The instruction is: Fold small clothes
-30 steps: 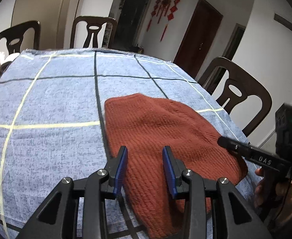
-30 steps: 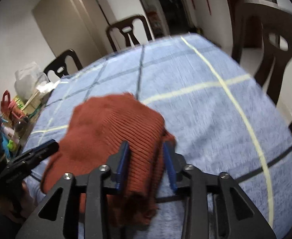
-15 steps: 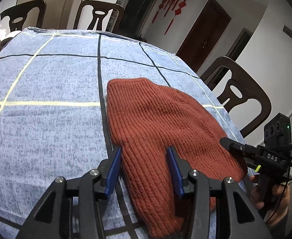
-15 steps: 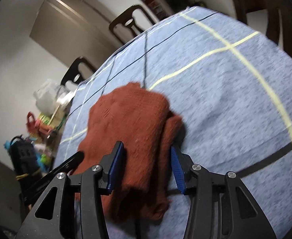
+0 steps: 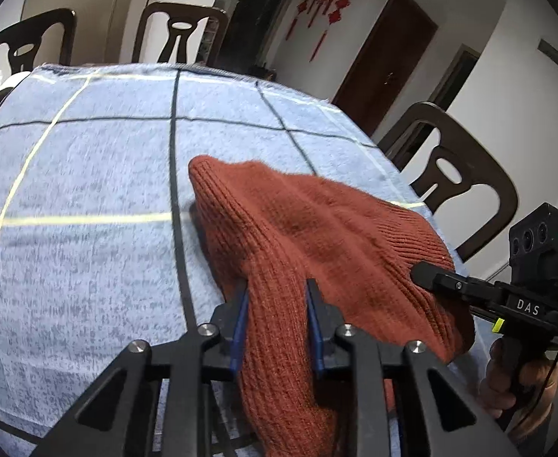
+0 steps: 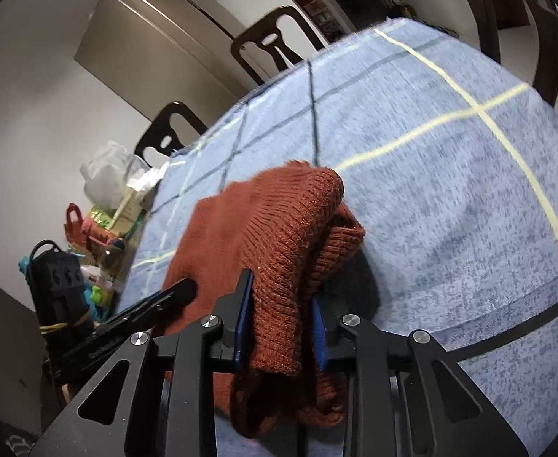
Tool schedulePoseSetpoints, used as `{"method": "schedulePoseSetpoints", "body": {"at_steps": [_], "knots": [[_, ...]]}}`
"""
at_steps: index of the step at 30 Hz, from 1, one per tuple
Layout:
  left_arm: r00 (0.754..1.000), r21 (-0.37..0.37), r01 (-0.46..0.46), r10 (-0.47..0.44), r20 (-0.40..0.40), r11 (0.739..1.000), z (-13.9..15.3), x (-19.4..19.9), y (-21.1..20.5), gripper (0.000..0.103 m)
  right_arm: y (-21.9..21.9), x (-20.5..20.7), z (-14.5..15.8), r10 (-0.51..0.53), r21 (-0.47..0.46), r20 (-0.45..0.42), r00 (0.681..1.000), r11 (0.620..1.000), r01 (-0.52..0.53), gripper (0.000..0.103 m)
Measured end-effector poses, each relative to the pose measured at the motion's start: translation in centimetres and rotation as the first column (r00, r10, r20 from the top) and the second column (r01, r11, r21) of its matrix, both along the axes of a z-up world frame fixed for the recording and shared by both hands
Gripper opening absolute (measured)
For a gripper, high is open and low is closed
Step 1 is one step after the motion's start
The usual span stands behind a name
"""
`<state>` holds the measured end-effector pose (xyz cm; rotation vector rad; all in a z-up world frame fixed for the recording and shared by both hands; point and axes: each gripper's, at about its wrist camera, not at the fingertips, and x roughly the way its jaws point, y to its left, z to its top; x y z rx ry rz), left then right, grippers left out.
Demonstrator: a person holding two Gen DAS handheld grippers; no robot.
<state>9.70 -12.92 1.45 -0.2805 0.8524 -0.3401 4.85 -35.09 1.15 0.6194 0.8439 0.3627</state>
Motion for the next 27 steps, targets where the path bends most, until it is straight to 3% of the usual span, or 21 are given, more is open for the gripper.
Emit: {"method": "schedulePoseSetpoints", "body": {"at_steps": [4,8,20,27], "knots": [[0.999,-0.034,0.012,-0.010,0.053,0.999,2.0,-0.5,1.4,0.027,1.6,-0.3,2.7,0.033,-0.016,0.064,0.997,0.999,-0.032,0.026],[0.994,-0.034,0.002,0.002,0.111,0.999,3.9,-1.2,3.7,0.027,3.9,0.2,3.5,0.072,-0.006,0.098,0.993,0.997,-0.072,0.026],[0.988,0.014,-0.088,0.086,0.127,0.996,4.1,-0.6,12.6,0.027,12.4,5.8,2.2,0.212,0.040,0.103,0.972,0.975,-0.217,0.026],[0.984,0.018,-0.149,0.146,0.102,0.989,2.3,1.3,16.1,0.027,14.1,8.8,-0.6,0.214,0.082,0.055,0.975,0.972,-0.218,0.027]]}}
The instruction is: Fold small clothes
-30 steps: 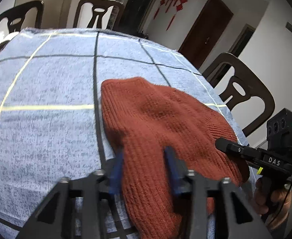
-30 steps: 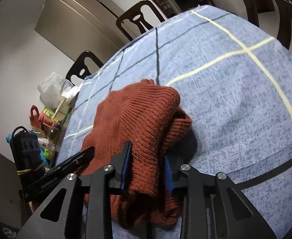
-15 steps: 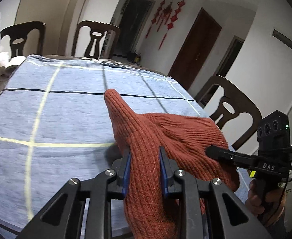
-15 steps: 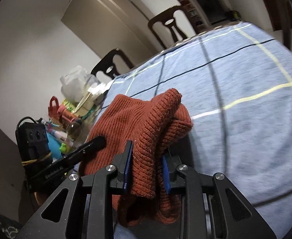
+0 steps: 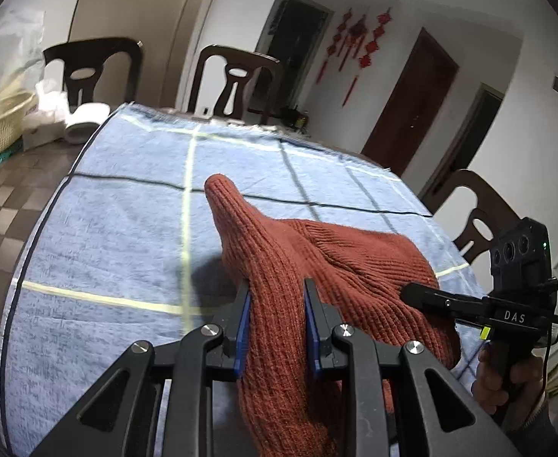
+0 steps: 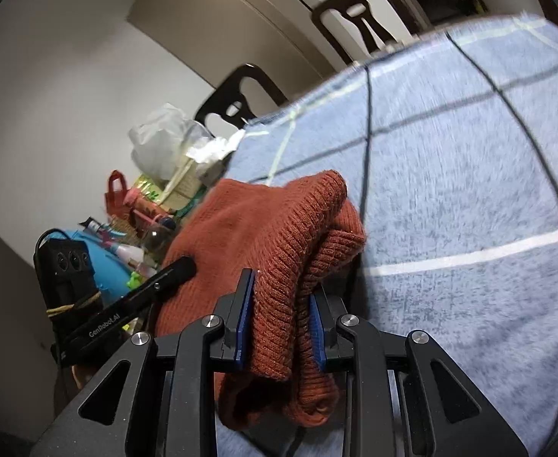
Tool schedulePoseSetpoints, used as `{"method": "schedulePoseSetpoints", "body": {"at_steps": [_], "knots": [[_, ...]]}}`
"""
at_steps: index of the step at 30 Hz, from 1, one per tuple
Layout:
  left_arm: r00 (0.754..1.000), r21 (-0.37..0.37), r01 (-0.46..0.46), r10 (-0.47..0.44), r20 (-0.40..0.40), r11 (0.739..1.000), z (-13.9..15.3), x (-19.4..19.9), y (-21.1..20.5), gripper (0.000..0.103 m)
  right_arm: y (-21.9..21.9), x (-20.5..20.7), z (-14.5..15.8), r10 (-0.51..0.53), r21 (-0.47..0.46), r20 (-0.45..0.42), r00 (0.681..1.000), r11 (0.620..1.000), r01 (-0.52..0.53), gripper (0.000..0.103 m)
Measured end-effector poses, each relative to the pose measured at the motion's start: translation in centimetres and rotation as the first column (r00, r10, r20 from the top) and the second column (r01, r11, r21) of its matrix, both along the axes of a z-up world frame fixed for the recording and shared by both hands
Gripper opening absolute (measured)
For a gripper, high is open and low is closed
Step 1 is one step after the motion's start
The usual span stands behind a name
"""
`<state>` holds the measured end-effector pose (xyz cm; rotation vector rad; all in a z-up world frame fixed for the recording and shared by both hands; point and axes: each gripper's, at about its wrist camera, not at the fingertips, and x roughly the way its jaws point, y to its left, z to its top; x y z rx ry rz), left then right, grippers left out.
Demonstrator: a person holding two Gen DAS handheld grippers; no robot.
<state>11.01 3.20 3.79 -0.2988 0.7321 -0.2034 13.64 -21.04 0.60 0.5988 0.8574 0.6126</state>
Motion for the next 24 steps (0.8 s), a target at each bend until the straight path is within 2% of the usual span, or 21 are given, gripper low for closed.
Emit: {"method": "schedulePoseSetpoints", "body": {"at_steps": [3,5,8,12,16,19,21,24], "knots": [[0.998,0.006,-0.016,0.017,-0.066,1.000,-2.3,0.8,0.5,0.027,0.0,0.4,-2.4,-0.032,-0.049,-0.076,0.997,0.998,0.029,0.031],[0.997,0.022,-0.026,0.027,-0.074,0.999,-2.8,0.3,0.6,0.029,-0.7,-0.3,-2.5,-0.048,-0.027,-0.070,0.996,0.999,0.046,0.034],[0.998,0.015,-0.046,0.047,-0.051,0.999,-2.0,-1.0,1.1,0.031,-1.6,-1.5,-1.2,-0.083,-0.098,-0.036,0.996,0.992,0.079,0.034],[0.997,0.010,-0.074,0.074,0.011,0.997,-0.1,-1.8,1.4,0.030,-1.9,-2.1,1.5,-0.128,-0.203,0.066,0.990,0.969,0.139,0.034],[0.999,0.024,-0.040,0.040,0.020,0.999,0.4,-0.1,0.6,0.030,-0.1,0.0,1.8,-0.072,-0.244,0.074,0.995,0.966,0.088,0.034],[0.998,0.045,-0.031,0.033,-0.048,0.998,-1.4,1.8,-0.1,0.030,1.2,2.1,-0.2,-0.041,-0.310,0.029,0.999,0.949,0.048,0.034],[0.996,0.058,-0.028,0.033,-0.088,0.998,-2.8,2.4,-0.3,0.030,1.1,2.4,-0.8,-0.032,-0.293,0.044,0.999,0.955,0.043,0.034],[0.998,0.078,-0.032,0.036,-0.055,0.996,-2.2,1.3,-0.6,0.030,1.6,1.5,0.3,-0.033,-0.346,0.059,0.998,0.937,0.051,0.034]]}}
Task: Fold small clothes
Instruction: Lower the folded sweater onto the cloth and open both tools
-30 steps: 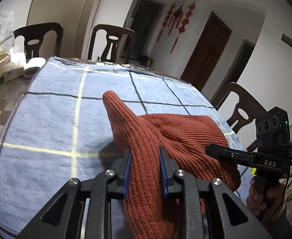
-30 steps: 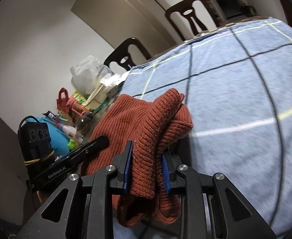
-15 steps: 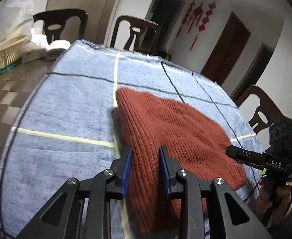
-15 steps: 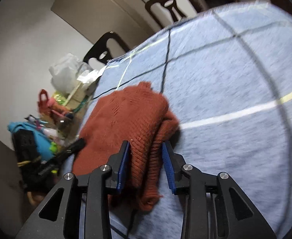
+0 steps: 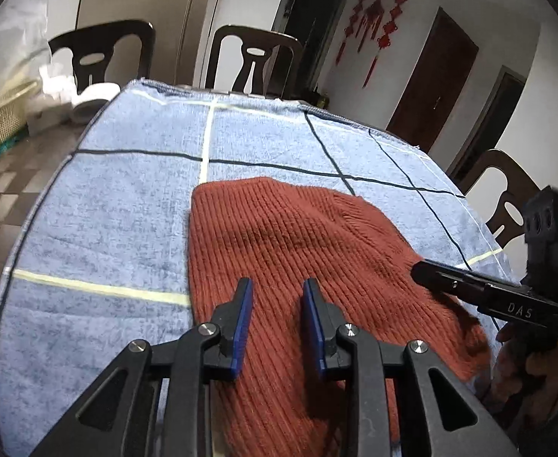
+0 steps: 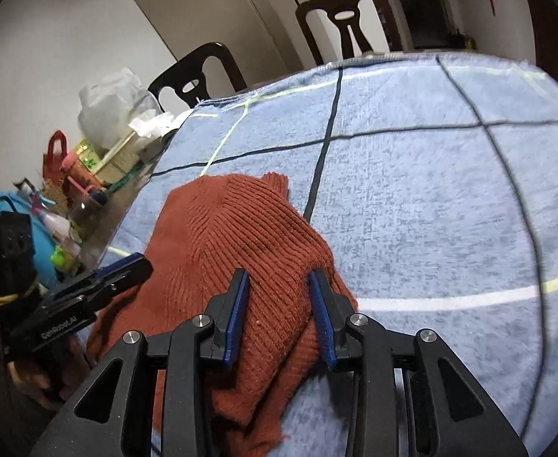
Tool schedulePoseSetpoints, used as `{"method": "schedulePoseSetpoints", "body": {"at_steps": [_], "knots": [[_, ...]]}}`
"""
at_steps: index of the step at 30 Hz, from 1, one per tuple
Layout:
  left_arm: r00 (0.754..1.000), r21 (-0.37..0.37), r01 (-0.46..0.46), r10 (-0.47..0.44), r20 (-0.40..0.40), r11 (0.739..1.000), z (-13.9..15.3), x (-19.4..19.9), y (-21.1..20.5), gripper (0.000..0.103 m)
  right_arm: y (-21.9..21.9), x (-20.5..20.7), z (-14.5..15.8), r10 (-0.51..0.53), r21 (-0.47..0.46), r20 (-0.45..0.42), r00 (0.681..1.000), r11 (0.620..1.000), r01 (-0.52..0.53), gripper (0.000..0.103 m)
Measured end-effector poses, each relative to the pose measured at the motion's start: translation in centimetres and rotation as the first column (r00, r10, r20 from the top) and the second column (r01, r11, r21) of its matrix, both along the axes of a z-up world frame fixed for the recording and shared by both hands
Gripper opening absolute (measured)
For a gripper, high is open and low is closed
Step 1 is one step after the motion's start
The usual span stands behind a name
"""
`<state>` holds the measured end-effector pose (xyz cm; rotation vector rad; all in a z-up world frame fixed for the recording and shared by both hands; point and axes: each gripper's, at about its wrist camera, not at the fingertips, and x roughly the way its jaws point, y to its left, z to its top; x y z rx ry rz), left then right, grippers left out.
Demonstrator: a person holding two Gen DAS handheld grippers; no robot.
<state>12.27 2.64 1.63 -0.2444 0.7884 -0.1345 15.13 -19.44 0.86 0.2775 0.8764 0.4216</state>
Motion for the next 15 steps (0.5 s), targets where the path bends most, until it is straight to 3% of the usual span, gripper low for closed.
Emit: {"method": "schedulePoseSetpoints", "body": {"at_steps": [4,6,7,11,13,15], "knots": [[0.998,0.004,0.021,-0.022,0.053,1.000,1.3,-3.4,-0.4,0.030,0.9,-3.9,2.4,0.068,-0.055,0.078,0.995,0.996,-0.064,0.034],[0.998,-0.008,0.025,-0.025,0.064,1.000,1.6,-5.4,-0.4,0.030,1.3,-6.0,3.0,0.103,-0.087,0.104,0.989,0.992,-0.095,0.027],[0.997,-0.011,0.024,-0.023,0.069,1.000,1.6,-6.1,-0.4,0.030,1.6,-6.8,3.1,0.118,-0.099,0.104,0.988,0.989,-0.107,0.018],[0.999,-0.032,0.022,-0.020,0.049,0.999,0.8,-7.6,-0.7,0.030,2.4,-8.2,2.0,0.154,-0.154,0.093,0.984,0.978,-0.139,0.012],[0.999,-0.005,0.020,-0.020,0.039,1.000,0.1,-7.5,-1.2,0.030,2.7,-7.6,0.8,0.147,-0.205,0.065,0.987,0.970,-0.131,0.010],[0.999,-0.006,0.019,-0.019,0.039,1.000,0.1,-7.3,-1.2,0.030,2.3,-7.1,0.2,0.133,-0.185,0.062,0.989,0.975,-0.120,0.010]]}}
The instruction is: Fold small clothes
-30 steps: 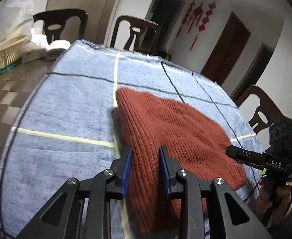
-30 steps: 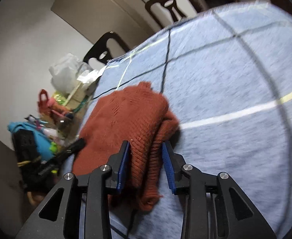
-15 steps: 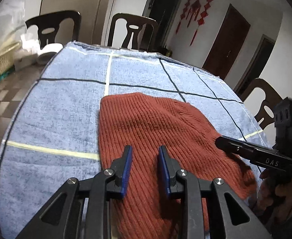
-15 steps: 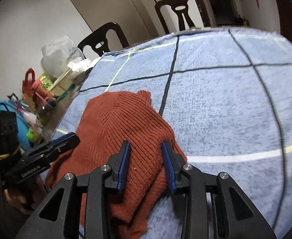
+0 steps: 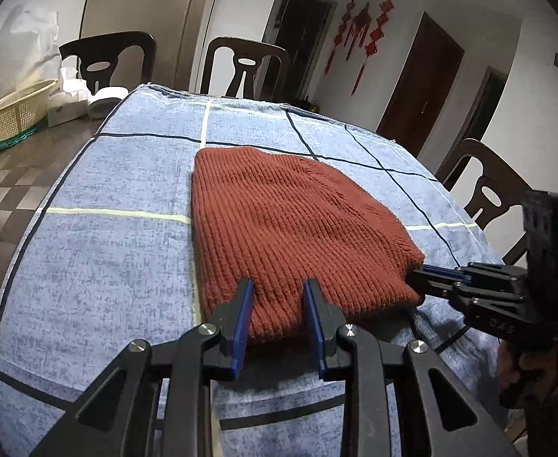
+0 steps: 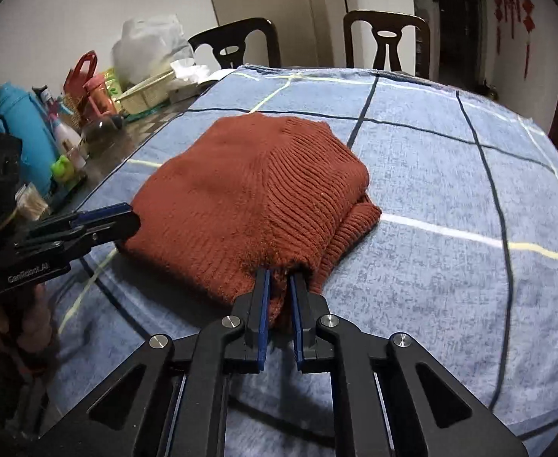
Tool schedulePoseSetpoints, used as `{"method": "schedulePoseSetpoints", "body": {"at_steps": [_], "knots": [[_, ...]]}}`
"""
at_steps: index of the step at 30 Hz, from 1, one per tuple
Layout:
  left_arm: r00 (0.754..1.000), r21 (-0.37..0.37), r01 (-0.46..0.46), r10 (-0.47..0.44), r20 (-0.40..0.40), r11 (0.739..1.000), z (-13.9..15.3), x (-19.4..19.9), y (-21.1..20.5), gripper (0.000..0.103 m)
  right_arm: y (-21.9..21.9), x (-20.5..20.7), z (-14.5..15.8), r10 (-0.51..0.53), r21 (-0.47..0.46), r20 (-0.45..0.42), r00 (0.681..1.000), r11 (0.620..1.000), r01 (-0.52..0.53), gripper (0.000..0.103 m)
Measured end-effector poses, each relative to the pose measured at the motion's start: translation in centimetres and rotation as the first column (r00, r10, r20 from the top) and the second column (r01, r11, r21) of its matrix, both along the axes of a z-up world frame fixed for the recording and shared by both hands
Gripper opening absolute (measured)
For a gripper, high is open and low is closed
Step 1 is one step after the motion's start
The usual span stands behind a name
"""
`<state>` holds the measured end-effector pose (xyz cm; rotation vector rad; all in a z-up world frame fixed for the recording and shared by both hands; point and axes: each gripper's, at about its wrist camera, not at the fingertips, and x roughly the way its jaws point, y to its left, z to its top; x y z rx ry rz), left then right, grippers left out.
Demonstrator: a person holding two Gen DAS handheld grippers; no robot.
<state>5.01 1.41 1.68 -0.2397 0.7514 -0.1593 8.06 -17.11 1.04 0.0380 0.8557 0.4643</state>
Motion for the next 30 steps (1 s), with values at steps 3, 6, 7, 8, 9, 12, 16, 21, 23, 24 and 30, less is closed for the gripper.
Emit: {"method": "schedulePoseSetpoints", "body": {"at_steps": [3,6,7,8,9,12,16,21,23,24,30], "knots": [[1.000,-0.009,0.000,0.000,-0.006,1.000,-0.1,0.1,0.1,0.030,-0.2,0.1,0.0,-0.013,0.016,-0.008,1.000,1.000,0.013,0.010],[1.000,0.024,-0.002,0.002,-0.004,1.000,0.3,-0.5,-0.1,0.030,-0.3,-0.7,0.5,-0.022,0.008,0.000,1.000,1.000,0.022,0.014],[1.000,0.039,-0.007,0.007,-0.002,0.999,0.4,-0.8,-0.2,0.030,-0.6,-1.1,0.6,-0.031,0.007,0.001,1.000,0.999,0.031,0.019],[1.000,0.050,-0.013,0.013,-0.001,0.999,0.4,-1.2,-0.2,0.030,-0.8,-1.5,0.8,-0.040,0.007,0.002,0.999,0.999,0.040,0.020],[1.000,0.058,-0.017,0.017,-0.003,0.998,0.4,-1.6,-0.1,0.030,-1.0,-1.8,1.0,-0.042,0.009,0.004,0.999,0.999,0.042,0.020],[0.999,0.098,-0.029,0.031,-0.016,0.995,0.3,-2.6,-0.1,0.030,-1.3,-2.8,1.2,-0.038,-0.024,0.017,0.999,0.999,0.038,0.022],[0.997,0.153,-0.043,0.052,-0.056,0.987,-0.6,-3.0,0.2,0.030,-1.0,-3.9,0.3,-0.026,-0.124,0.016,1.000,0.992,0.028,0.023],[0.993,0.181,-0.056,0.074,-0.096,0.982,-2.0,-3.2,0.2,0.030,-0.9,-4.4,-1.1,-0.032,-0.178,-0.003,0.999,0.984,0.031,0.024],[0.992,0.197,-0.059,0.079,-0.097,0.979,-2.0,-3.3,0.0,0.031,-0.9,-4.7,-1.3,-0.031,-0.188,0.021,0.999,0.982,0.034,0.025],[0.992,0.205,-0.060,0.081,-0.098,0.977,-2.0,-3.3,-0.1,0.031,-0.8,-4.7,-1.3,-0.029,-0.193,0.027,0.999,0.981,0.034,0.025],[0.991,0.213,-0.082,0.102,-0.086,0.974,-2.2,-3.6,-0.6,0.034,-0.6,-4.5,-1.4,-0.026,-0.202,0.042,0.999,0.979,0.034,0.027]]}}
